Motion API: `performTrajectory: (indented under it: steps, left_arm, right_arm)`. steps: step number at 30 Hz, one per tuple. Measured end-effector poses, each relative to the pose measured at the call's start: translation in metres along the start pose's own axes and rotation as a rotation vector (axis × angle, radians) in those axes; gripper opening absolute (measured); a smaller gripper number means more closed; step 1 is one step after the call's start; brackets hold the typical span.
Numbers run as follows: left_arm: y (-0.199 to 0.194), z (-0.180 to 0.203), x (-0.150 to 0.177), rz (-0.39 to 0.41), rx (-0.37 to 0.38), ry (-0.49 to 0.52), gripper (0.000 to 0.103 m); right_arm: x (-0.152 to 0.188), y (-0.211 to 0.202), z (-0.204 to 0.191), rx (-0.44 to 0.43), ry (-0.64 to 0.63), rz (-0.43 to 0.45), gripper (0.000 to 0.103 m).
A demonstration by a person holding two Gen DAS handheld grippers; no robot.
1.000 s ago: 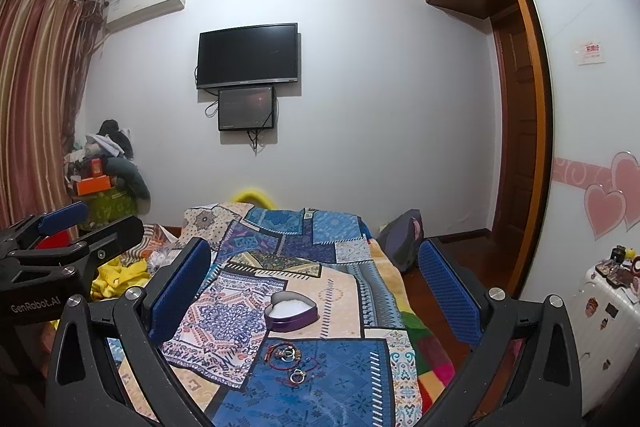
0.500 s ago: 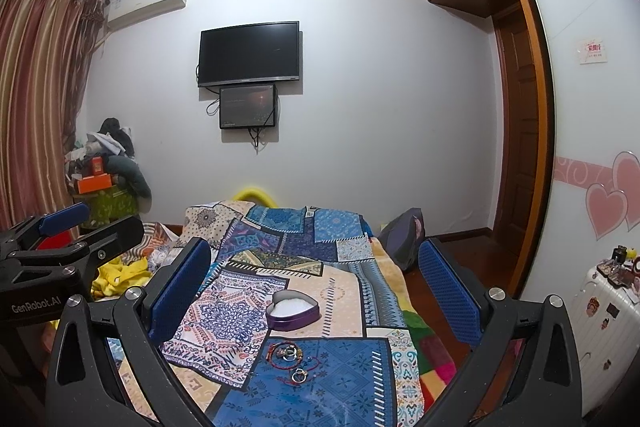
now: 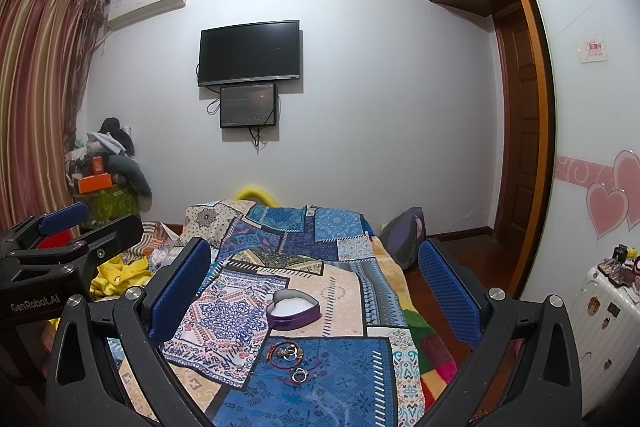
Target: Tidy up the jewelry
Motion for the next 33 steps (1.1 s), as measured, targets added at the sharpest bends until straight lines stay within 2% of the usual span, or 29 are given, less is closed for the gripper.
performTrajectory:
  steps: [21, 33]
  left_arm:
    - [0.005, 0.001, 0.005, -0.017, 0.006, 0.001, 0.103]
    - [0.04, -0.007, 0.027, -0.1, -0.043, 0.006, 0.103]
  right_arm:
    - [0.006, 0.004, -0.005, 0.008, -0.002, -0.02, 0.103]
    - [0.024, 0.025, 0.007, 0.022, 0.016, -0.106, 0.103]
Point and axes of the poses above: each gripper's, at about its wrist camera, not at the fingertips, and y roughly the way its jaws point, z to its right, x to its underside, the point moved 5 cm from there along y, roughly the way its jaws point, and after that the axes turned 7 degrees about -x, right-handed, at the moved point
